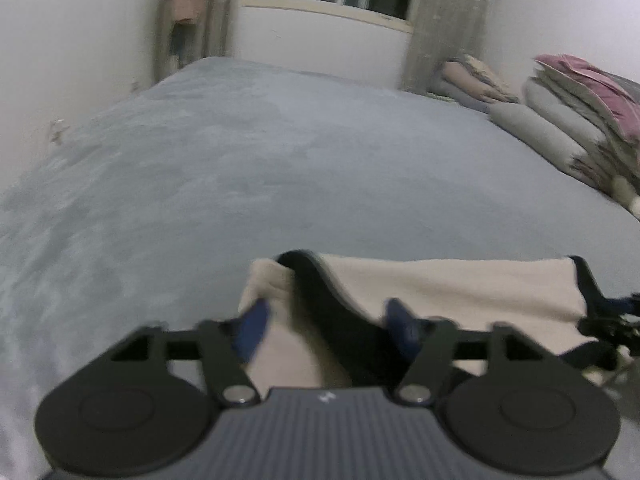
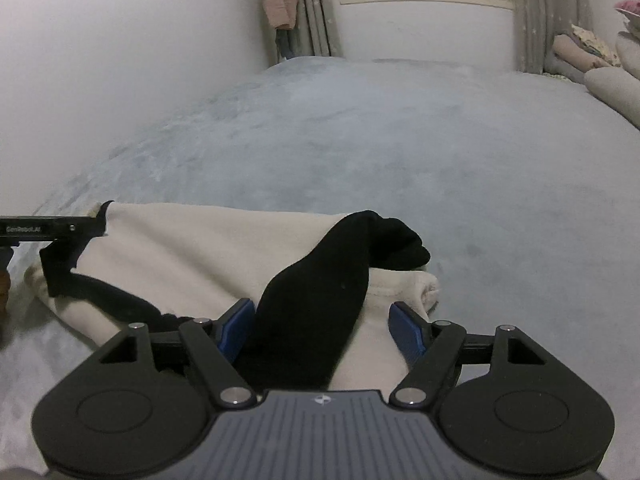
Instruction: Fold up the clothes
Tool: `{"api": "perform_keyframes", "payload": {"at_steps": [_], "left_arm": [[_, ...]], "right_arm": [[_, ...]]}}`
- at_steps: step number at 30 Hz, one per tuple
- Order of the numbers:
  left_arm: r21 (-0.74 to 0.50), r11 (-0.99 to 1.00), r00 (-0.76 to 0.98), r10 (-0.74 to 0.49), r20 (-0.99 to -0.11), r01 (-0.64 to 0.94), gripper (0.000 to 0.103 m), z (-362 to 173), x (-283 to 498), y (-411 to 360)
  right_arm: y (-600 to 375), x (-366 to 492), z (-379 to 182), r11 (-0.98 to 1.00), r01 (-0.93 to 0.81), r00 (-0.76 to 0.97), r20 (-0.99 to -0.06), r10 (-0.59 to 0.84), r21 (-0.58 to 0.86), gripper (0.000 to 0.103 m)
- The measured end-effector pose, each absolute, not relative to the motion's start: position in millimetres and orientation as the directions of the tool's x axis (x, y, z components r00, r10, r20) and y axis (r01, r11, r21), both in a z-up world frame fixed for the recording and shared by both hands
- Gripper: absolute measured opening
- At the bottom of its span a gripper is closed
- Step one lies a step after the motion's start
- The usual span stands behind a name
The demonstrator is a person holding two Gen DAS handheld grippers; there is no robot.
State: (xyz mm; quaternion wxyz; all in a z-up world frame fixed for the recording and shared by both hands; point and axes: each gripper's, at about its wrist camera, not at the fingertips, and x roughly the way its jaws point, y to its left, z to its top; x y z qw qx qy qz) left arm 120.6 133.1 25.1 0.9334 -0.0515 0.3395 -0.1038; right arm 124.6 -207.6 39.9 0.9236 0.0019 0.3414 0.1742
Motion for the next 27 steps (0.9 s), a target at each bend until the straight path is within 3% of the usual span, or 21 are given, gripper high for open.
{"api": "perform_keyframes", "payload": {"at_steps": [3,5,9,13,16,21,27], "left_arm": [[-0.218,0.962,0.756,-0.263,-0.6,0.161,0.069,30.9,115.4,139.1],[-0.197,0.963,0.77,-0.267,-0.58,0.185,0.071,36.8,111.1,131.7],[-0.16,0.956,0.774,-0.292,-0.561,0.245,0.079,39.4,105.4,111.4],[-0.135,0.968,0.753,-0.248,-0.61,0.21,0.082,21.5,118.2,112.0],[-0.291,0.942,0.74,-0.314,-0.594,0.166,0.082,14.1,126.0,139.8],[-0.347,0.927,0.74,-0.332,-0.585,0.143,0.08,15.7,124.8,155.3],[-0.393,0.917,0.766,-0.299,-0.569,0.066,0.083,22.9,115.9,178.8]], "right_arm": [[-206.6,124.6,48.8,0.939,-0.315,0.721,-0.608,0.333,0.14,0.073],[-212.6,120.9,60.2,0.937,-0.297,0.767,-0.539,0.348,0.182,0.073],[-202.7,119.6,65.6,0.952,-0.281,0.832,-0.463,0.307,0.126,0.073],[-179.9,128.0,45.3,0.933,-0.345,0.764,-0.548,0.341,0.1,0.073],[-173.1,132.0,32.8,0.932,-0.356,0.74,-0.589,0.326,0.068,0.074],[-187.7,131.0,38.1,0.928,-0.356,0.732,-0.584,0.352,0.112,0.074],[-259.2,127.7,58.5,0.956,-0.164,0.795,-0.541,0.273,0.242,0.074]]}}
